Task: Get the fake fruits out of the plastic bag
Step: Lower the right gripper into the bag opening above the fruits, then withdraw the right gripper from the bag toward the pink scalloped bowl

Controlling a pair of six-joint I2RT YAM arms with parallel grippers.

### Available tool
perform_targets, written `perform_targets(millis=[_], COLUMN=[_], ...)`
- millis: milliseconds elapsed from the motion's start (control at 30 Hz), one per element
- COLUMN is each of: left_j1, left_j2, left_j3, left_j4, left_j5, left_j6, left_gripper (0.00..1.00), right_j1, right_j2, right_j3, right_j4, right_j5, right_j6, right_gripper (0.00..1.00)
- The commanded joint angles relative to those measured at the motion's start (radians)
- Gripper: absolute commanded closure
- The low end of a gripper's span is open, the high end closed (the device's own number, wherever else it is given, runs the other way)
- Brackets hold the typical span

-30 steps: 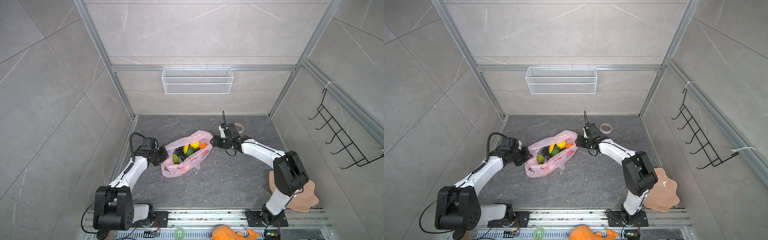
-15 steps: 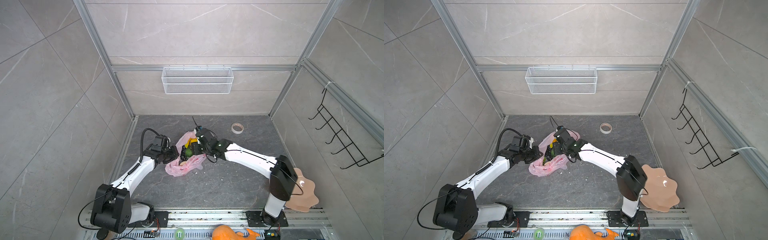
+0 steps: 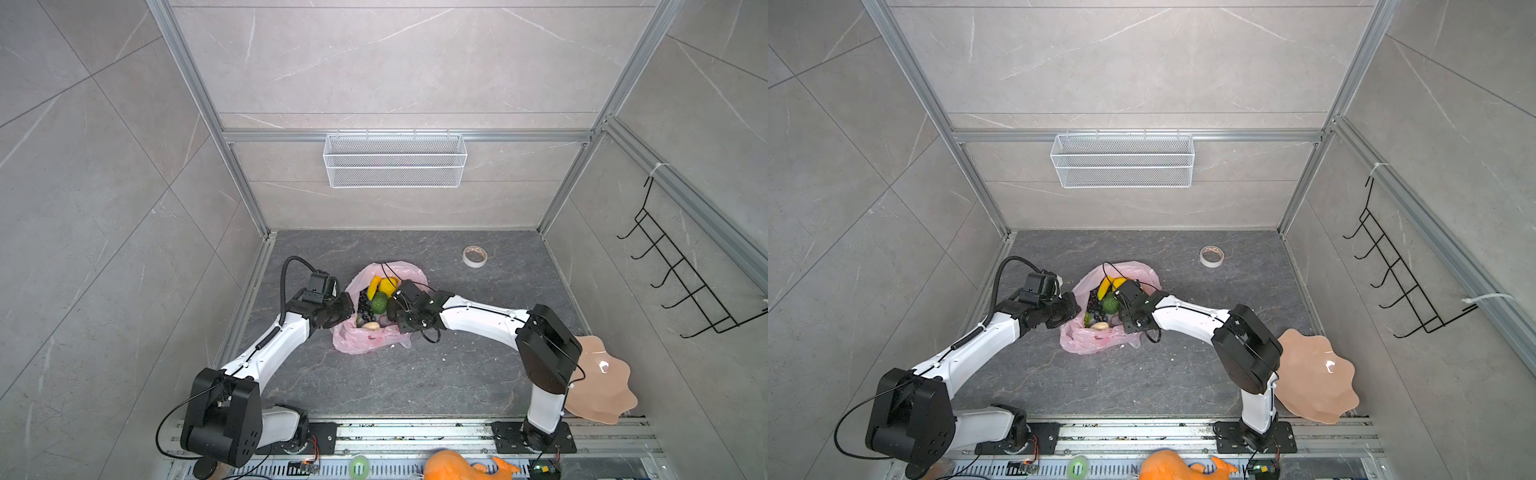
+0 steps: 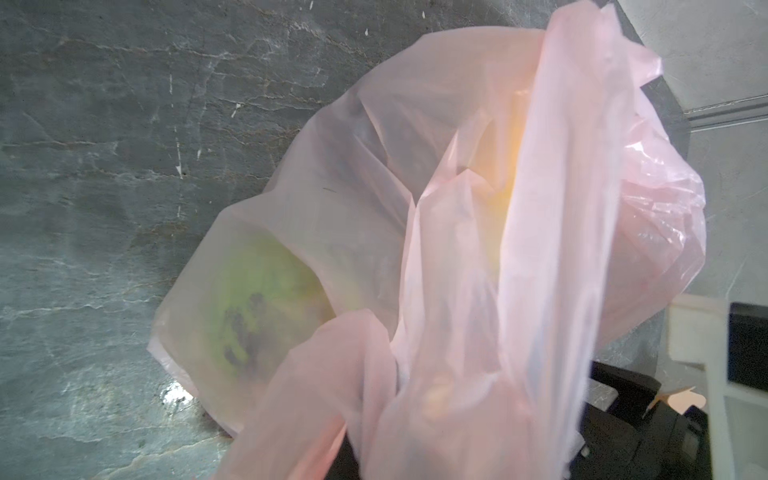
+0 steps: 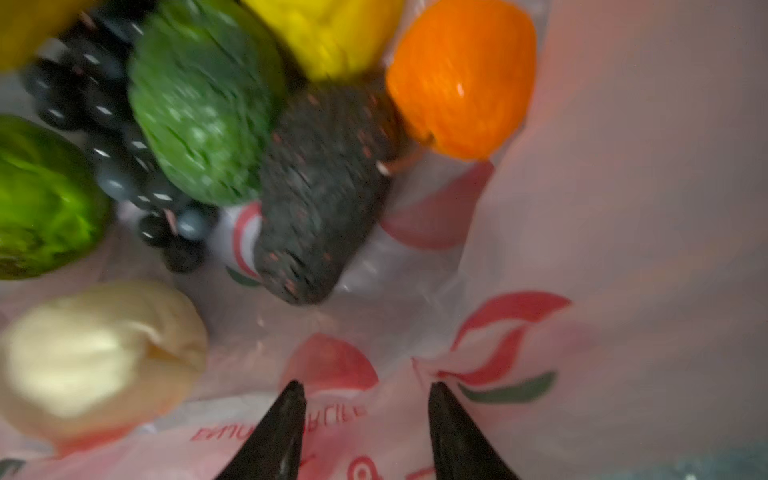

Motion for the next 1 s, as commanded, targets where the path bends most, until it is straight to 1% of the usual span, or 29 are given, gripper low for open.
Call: perform_targets(millis=[0,167,233,333,400,500,700,767,867,933,967], left_j1=[0.022,0.065,0.114,0.233,0.287,0.331,0.442,0.452,0.449,0.416,0.371], left_j2=[-0.047,-0.095,-0.109,-0.119,-0.118,-0.118,-0.182,-0.209,-0.235,-0.228,-0.214], left_j3=[-0.043,-0.094,-0.116,-0.149,-0.154,-0.151,-0.166,-0.162,-0.171,-0.177,-0.171], left_j4=[0.032,0.045,0.048,0.073,0.082,0.088,0.092,0.079,0.078,0.095,0.094], left_j5=[-0.027,-0.033,-0.024,0.035,0.045,0.043,0.040,0.028,0.030,0.059,0.057], left_j6=[-0.014,-0.017,-0.027,-0.054,-0.057,-0.059,-0.078,-0.071,-0.057,-0.044,-0.030], left_gripper=[1.00,1.00,1.00,1.00,1.00,1.00,1.00,1.00,1.00,1.00,1.00], right_j1=[0.002,0.002,0.003,0.001,0.000,0.003,0.005,0.005,0.005,0.006,0.006], right_j2=[0.006,0.036,0.064,0.129,0.171,0.227,0.364,0.412,0.448,0.442,0.424], right_j3=[-0.047,-0.054,-0.037,0.019,0.061,0.140,0.368,0.455,0.528,0.536,0.520], right_j4=[0.065,0.103,0.115,0.113,0.110,0.097,0.061,0.039,0.019,0.007,0.007], right_j5=[-0.036,-0.037,-0.038,-0.042,-0.046,-0.059,-0.104,-0.119,-0.127,-0.116,-0.103], right_j6=[0.031,0.035,0.030,0.016,0.012,0.000,-0.033,-0.042,-0.059,-0.072,-0.078], right_gripper=[0.51,0.52,0.52,0.53,0.54,0.54,0.56,0.57,0.57,0.57,0.57])
